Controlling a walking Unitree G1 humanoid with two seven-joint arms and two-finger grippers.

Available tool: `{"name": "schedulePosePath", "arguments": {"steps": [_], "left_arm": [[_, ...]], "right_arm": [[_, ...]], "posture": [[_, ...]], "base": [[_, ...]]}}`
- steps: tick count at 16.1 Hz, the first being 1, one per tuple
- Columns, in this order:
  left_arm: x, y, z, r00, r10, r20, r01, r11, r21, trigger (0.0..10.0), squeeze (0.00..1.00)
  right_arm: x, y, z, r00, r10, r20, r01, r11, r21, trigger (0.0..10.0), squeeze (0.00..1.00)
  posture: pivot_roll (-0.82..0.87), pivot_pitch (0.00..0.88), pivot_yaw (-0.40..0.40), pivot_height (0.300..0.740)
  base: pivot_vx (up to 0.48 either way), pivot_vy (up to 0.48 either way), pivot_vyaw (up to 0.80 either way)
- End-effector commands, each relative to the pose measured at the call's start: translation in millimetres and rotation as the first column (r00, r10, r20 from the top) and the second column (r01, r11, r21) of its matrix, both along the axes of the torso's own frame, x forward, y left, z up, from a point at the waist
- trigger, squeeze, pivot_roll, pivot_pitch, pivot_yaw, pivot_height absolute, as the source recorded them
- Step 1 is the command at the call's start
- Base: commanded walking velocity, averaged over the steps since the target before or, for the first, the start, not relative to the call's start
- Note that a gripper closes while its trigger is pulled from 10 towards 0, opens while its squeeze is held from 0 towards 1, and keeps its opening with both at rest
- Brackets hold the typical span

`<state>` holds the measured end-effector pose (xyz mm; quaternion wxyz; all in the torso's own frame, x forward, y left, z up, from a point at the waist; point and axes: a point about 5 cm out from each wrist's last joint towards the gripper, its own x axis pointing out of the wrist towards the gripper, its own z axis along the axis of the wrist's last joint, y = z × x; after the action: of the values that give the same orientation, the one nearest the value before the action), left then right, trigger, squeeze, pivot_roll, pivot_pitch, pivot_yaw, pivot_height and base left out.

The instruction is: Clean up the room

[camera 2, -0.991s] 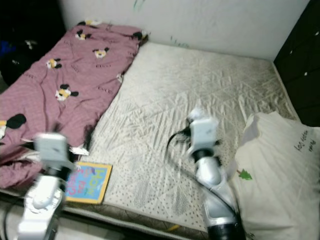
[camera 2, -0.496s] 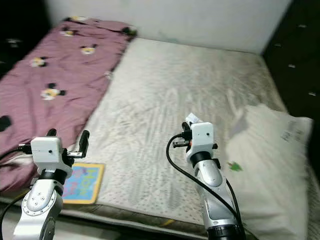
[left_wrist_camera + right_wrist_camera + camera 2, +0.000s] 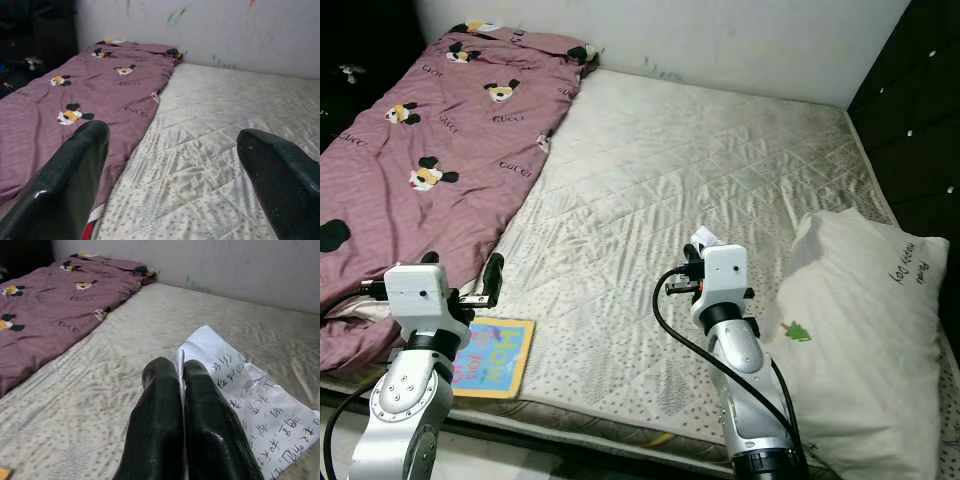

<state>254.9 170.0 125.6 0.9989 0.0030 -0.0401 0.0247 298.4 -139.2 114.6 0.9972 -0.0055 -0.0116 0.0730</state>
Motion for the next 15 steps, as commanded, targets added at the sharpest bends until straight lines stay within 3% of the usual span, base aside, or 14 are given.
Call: {"name": "schedulePosePath", "arguments": {"steps": [1,15], "left_arm": [[-0.3,-0.5,2.7,1.0,-0.002,0.003,0.002,1.0,0.001,10.0,0.0],[6.2,-1.9,4.1,1.0,0.0,-0.005,0.0,1.0,-0.022,10.0,0.0]], "right_arm": [[0.2,1.0,0.5,1.0,0.01,0.002,-0.01,1.0,0.004,10.0,0.0],[2.0,5.3,0.3,0.999,0.039,0.004,-0.039,0.999,-0.001,10.0,0.0]], "posture": [[0.04,0.123,-0.038,0.74],[0.03,0.124,-0.035,0.74]], "base": [[0.0,0.39,0.0],[0.0,0.48,0.0]]}}
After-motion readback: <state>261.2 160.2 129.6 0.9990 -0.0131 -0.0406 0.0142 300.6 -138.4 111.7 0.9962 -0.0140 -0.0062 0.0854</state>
